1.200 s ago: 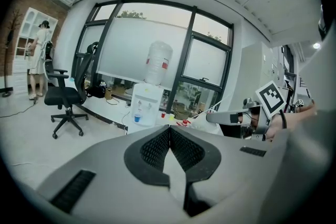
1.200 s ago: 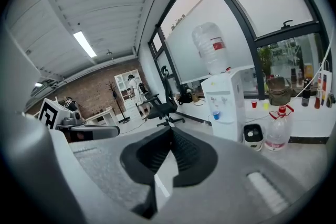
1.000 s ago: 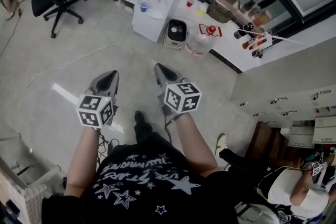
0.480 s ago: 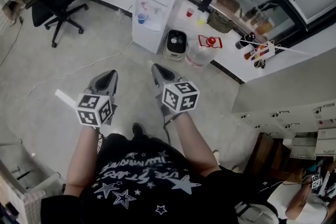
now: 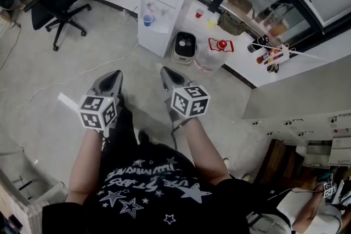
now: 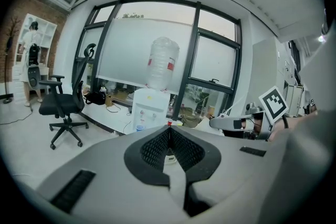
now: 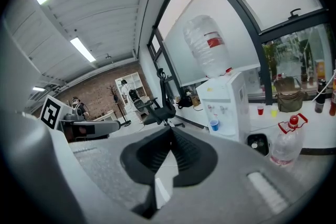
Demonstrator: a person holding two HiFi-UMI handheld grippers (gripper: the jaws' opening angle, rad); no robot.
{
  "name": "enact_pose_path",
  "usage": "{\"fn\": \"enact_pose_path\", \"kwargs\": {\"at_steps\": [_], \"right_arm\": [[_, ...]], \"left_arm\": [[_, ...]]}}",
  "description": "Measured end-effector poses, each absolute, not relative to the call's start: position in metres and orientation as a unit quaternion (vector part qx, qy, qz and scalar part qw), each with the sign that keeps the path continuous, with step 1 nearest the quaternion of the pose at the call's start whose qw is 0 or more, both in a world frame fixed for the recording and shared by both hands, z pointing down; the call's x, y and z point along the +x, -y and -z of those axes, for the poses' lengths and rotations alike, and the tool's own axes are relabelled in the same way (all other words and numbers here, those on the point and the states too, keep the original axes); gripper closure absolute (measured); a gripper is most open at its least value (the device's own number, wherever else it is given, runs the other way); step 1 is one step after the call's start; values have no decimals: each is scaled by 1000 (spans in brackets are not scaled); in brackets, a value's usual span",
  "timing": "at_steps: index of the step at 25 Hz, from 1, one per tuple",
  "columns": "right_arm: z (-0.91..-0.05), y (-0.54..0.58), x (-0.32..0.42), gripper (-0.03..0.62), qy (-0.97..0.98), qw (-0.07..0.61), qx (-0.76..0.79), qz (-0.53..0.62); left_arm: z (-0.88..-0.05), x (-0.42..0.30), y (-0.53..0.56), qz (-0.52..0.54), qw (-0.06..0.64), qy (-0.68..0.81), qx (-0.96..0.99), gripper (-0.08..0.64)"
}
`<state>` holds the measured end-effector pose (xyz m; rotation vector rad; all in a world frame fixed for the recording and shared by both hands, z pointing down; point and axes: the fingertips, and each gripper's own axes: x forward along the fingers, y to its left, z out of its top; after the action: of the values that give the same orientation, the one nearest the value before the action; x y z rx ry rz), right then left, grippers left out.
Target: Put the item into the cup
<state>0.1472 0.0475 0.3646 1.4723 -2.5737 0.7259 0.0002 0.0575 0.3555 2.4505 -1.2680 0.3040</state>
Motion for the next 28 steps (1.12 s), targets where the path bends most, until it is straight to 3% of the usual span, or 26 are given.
{"fn": "enact_pose_path", "kwargs": {"at_steps": [28], "right_arm": [[-406, 144, 109, 591, 804, 87, 525, -266]], "left_arm": [[-403, -41, 158, -121, 224, 398, 881, 554]]}}
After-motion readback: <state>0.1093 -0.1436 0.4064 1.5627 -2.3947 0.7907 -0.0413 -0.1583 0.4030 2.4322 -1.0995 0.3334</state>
